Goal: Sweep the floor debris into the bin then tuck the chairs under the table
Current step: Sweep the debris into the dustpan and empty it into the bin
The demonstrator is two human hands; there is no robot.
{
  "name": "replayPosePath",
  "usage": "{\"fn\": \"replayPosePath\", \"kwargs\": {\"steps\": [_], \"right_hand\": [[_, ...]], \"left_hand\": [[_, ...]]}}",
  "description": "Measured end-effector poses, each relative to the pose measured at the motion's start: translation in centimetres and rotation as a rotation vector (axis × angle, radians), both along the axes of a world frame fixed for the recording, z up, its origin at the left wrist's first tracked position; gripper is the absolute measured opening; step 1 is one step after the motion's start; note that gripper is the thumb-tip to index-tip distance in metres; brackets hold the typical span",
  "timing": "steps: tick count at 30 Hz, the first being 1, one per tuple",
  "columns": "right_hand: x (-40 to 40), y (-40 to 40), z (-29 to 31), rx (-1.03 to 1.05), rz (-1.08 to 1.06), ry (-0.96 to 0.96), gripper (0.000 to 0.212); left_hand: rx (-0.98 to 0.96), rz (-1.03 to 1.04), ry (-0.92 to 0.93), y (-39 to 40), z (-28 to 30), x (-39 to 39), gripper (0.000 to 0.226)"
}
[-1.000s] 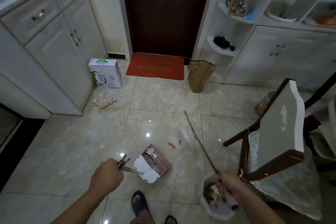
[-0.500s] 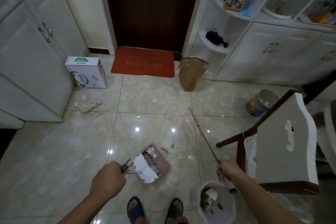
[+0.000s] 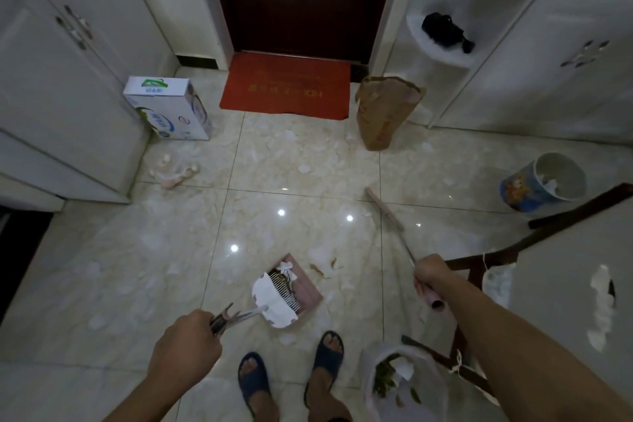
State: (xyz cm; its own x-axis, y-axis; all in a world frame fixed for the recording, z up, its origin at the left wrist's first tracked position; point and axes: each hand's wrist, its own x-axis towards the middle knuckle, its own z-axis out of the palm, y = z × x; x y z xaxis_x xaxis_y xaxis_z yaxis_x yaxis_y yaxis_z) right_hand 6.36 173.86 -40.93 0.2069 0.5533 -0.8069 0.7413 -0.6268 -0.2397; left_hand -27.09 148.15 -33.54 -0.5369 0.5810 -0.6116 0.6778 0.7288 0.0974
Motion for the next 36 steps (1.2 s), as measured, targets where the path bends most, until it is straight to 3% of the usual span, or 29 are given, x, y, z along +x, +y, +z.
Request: {"fn": "replayPosePath", "kwargs": {"steps": [6, 14, 17, 20, 24, 33, 36], "right_hand": [[-0.2, 0.1, -1.9, -0.079, 0.162, -0.026, 0.02], [-2.5, -7.9, -1.0, -0.217, 0.365, -0.055, 0.018], [-2.9, -11.5, -1.1, -0.264, 0.385, -0.025, 0.038], [-2.8, -14.2, -1.9, -0.293, 0.366, 0.007, 0.038], [-3.8, -17.9, 2.0, -0.3, 0.369, 0.118, 0.009], [-1.7, -19.2, 9.8, -0.327, 0.264, 0.219, 0.043], [-0.4, -18.3, 11.0, -0.329, 0.308, 0.215, 0.042]], "left_hand": [[-0.043, 0.001, 0.029, 1.3, 0.1, 1.6, 0.012], [-0.06, -0.036, -0.013, 2.4, 0.9, 3.0, 0.008], [-0.046, -0.037, -0.024, 2.1, 0.9, 2.9, 0.004], [-0.01, -0.041, -0.038, 2.0, 1.1, 2.5, 0.005], [0.041, -0.039, -0.062, 1.6, 1.0, 2.0, 0.002], [0.083, -0.042, -0.084, 0.9, 1.4, 2.0, 0.008], [0.096, -0.043, -0.087, 0.7, 1.3, 1.9, 0.01]]}}
